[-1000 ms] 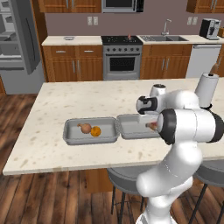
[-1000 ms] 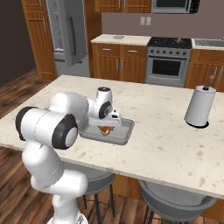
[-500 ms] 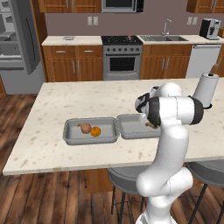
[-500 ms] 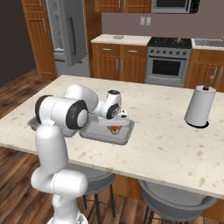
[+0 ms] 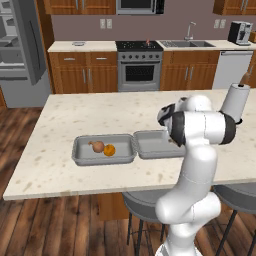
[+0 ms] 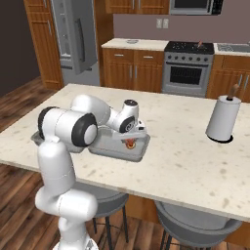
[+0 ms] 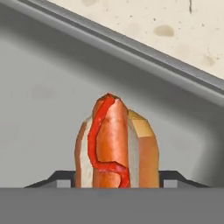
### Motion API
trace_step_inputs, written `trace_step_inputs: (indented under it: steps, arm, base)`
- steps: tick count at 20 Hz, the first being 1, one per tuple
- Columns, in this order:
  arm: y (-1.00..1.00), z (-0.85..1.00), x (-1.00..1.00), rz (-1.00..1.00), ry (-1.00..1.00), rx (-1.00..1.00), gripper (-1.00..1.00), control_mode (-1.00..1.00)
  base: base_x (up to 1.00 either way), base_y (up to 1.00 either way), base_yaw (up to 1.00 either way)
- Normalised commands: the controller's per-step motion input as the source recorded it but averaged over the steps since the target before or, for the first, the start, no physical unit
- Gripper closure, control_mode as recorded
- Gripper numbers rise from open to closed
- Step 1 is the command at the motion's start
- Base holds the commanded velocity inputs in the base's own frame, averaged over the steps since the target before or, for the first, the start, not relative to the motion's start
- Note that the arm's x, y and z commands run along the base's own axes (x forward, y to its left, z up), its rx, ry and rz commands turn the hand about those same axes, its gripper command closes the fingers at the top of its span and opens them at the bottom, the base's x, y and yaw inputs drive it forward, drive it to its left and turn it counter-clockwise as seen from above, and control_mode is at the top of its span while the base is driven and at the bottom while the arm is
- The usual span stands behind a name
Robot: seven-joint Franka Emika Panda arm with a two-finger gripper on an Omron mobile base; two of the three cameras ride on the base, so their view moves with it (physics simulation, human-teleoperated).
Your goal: Place the cold items (orange and onion) from the fridge in one tupperware on the dining counter. Place the warm items (kebab skewer and hot dog) in the stove area in another tupperware.
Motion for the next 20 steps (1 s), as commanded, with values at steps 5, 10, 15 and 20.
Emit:
trace_step_inputs:
  steps: [5, 10, 15, 20]
  arm:
    - [0.05, 0.00, -0.37, 0.00, -0.27, 0.01, -1.00, -1.00]
    - [0.18, 0.56, -0.18, 0.03, -0.18, 0.02, -1.00, -1.00]
    - [0.12, 1.00, -0.41, 0.17, -0.04, 0.03, -1.00, -1.00]
    - [0.22, 1.00, -0.95, 0.18, 0.00, -0.05, -1.00, -1.00]
  base:
    - [0.00, 0.00, 0.00]
    - [0.00, 0.00, 0.00]
    - [0.00, 0.00, 0.00]
    - [0.00, 0.00, 0.00]
